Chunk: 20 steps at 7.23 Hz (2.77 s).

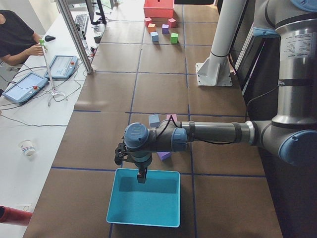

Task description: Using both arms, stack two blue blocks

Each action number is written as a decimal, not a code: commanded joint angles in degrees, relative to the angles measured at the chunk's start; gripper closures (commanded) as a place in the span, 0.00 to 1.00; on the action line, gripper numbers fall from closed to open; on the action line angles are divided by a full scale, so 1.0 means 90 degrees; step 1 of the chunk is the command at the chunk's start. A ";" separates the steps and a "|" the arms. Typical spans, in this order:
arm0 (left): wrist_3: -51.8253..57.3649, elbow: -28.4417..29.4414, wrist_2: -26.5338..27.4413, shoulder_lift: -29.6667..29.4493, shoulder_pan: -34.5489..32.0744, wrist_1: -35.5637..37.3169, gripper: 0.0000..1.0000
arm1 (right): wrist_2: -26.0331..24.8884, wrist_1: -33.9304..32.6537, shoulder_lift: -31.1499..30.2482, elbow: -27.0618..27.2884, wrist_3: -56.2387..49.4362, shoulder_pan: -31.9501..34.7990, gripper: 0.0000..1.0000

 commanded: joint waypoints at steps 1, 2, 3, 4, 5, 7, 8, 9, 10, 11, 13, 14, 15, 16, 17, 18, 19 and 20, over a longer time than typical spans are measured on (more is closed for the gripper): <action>-0.0001 0.0005 0.0000 -0.0001 0.0002 -0.0001 0.00 | -0.0097 0.0005 -0.0005 -0.0002 -0.0010 0.0000 0.00; -0.0001 0.0005 0.0000 -0.0001 0.0002 -0.0001 0.00 | -0.0117 0.0005 -0.0005 -0.0002 0.0000 0.0000 0.00; -0.0001 0.0005 0.0009 -0.0011 0.0002 -0.0001 0.00 | -0.0118 0.0005 -0.0005 -0.0011 0.0000 0.0000 0.00; -0.0001 0.0005 0.0000 -0.0011 0.0002 -0.0001 0.00 | -0.0108 0.0005 -0.0005 -0.0011 0.0000 0.0000 0.00; -0.0001 0.0005 0.0009 -0.0021 0.0002 -0.0001 0.00 | -0.0098 0.0014 -0.0005 -0.0021 0.0000 0.0000 0.00; -0.0001 0.0015 0.0010 -0.0021 0.0002 0.0009 0.00 | -0.0098 0.0014 0.0005 -0.0011 -0.0010 0.0000 0.00; 0.0009 0.0015 0.0010 -0.0021 0.0002 -0.0001 0.00 | -0.0098 0.0014 0.0015 -0.0002 0.0000 0.0000 0.00; -0.0001 0.0005 0.0010 -0.0021 0.0002 -0.0001 0.00 | -0.0098 0.0024 0.0054 0.0076 -0.0010 -0.0010 0.00; 0.0028 0.0005 0.0000 -0.0011 0.0002 -0.0010 0.00 | -0.0088 0.0024 0.0122 0.0096 0.0010 -0.0126 0.00; 0.0029 -0.0024 0.0000 -0.0001 0.0002 -0.0010 0.00 | -0.0069 0.0024 0.0200 0.0135 0.0019 -0.0146 0.00; 0.0029 -0.0083 0.0000 0.0018 -0.0007 -0.0107 0.00 | -0.0137 -0.0054 0.0756 0.0204 0.0000 -0.0429 0.00; 0.0009 -0.0083 0.0000 0.0018 -0.0007 -0.0176 0.00 | -0.0108 0.0014 0.0738 0.0213 0.0019 -0.0536 0.00; 0.0009 -0.0092 0.0000 0.0018 -0.0017 -0.0186 0.00 | -0.0098 0.0014 0.0738 0.0175 0.0077 -0.0672 0.00; 0.0009 -0.0093 0.0000 0.0018 -0.0017 -0.0186 0.00 | -0.0088 0.0063 0.0757 0.0281 0.0542 -0.0915 0.00; 0.0009 -0.0093 0.0000 0.0028 -0.0017 -0.0186 0.00 | -0.0069 0.0614 0.0747 0.0398 0.1572 -0.1121 0.00; 0.0009 -0.0102 0.0000 0.0028 -0.0017 -0.0186 0.00 | -0.0079 0.1519 0.0699 0.0389 0.2636 -0.1519 0.00; 0.0009 -0.0102 0.0000 0.0028 -0.0017 -0.0186 0.00 | -0.0156 0.2350 0.0660 0.0370 0.3768 -0.1978 0.00; 0.0019 -0.0102 -0.0010 0.0028 -0.0017 -0.0186 0.00 | -0.0379 0.2764 0.0659 0.0379 0.4514 -0.2417 0.00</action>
